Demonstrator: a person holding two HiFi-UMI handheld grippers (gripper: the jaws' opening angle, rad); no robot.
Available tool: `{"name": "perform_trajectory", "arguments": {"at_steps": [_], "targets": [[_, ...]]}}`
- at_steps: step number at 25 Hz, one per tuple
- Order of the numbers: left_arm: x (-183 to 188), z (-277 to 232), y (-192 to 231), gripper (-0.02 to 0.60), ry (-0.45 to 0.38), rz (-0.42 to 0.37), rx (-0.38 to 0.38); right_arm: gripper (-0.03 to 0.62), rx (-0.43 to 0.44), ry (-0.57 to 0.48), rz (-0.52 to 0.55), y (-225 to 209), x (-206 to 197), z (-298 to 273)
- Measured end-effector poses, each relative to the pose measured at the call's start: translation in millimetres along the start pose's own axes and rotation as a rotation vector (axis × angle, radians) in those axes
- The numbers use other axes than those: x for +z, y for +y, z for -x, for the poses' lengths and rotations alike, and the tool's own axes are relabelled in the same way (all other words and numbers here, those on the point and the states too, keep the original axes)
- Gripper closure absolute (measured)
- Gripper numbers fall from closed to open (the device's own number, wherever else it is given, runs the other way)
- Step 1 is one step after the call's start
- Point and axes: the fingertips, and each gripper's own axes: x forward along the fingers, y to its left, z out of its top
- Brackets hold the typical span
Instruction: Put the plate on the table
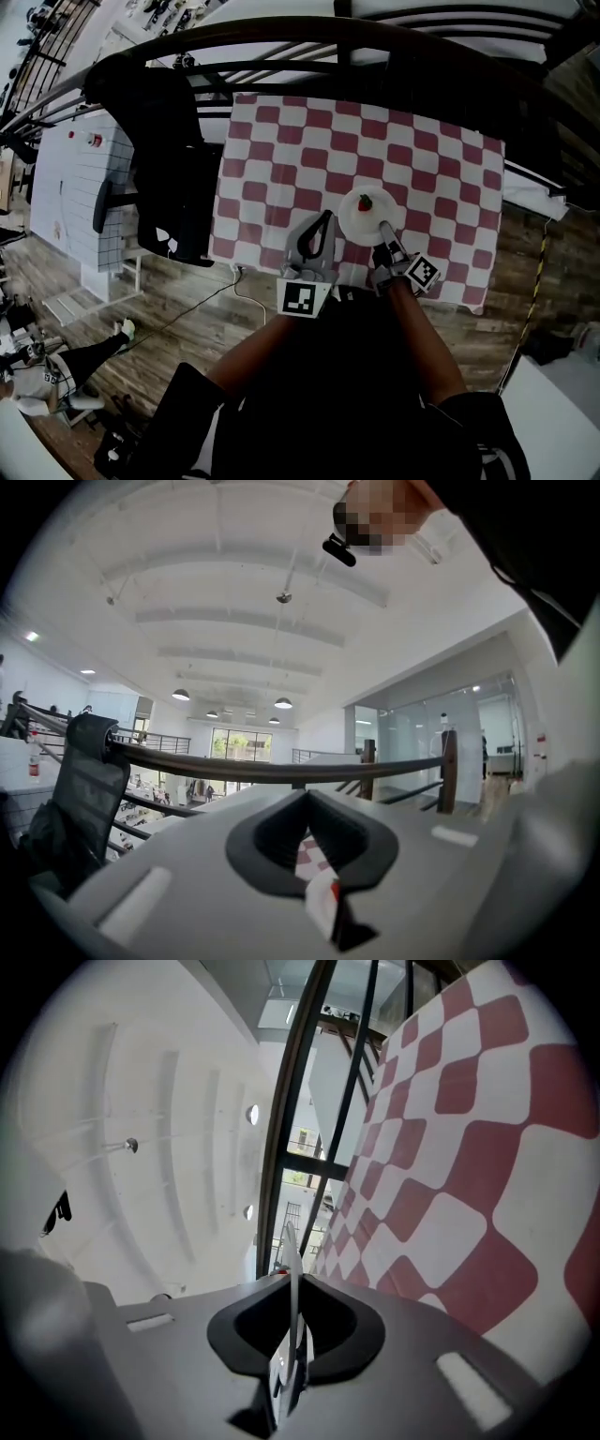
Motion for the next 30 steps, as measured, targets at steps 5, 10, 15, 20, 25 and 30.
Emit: {"name": "perform_trajectory", "arguments": {"at_steps": [5, 10, 15, 20, 25, 30], "targets": [[-1, -2, 9, 0.574, 0.018, 0.028, 0.045, 0.577, -0.054, 0.046, -0.017, -47, -6, -9], [-7, -8, 5, 0.572, 0.047, 0.019, 0.057, 0.577, -0.027, 0.047, -0.126, -73, -15, -19], [-18, -10, 7, 0.573, 0.087, 0.01, 0.072, 0.577, -0.093, 0.06, -0.131, -91, -18, -29], [-22, -7, 13, 0.573, 0.109, 0.002, 0.098, 0.577, -0.101, 0.09, -0.115, -100, -21, -36], [-30, -3, 17, 0.573, 0.142, 0.014, 0.097, 0.577, -0.129, 0.104, -0.104, -107, -25, -39], [-30, -2, 17, 0.572, 0.15, 0.014, 0.093, 0.574, -0.163, 0.097, -0.114, -108, -26, -39]]}}
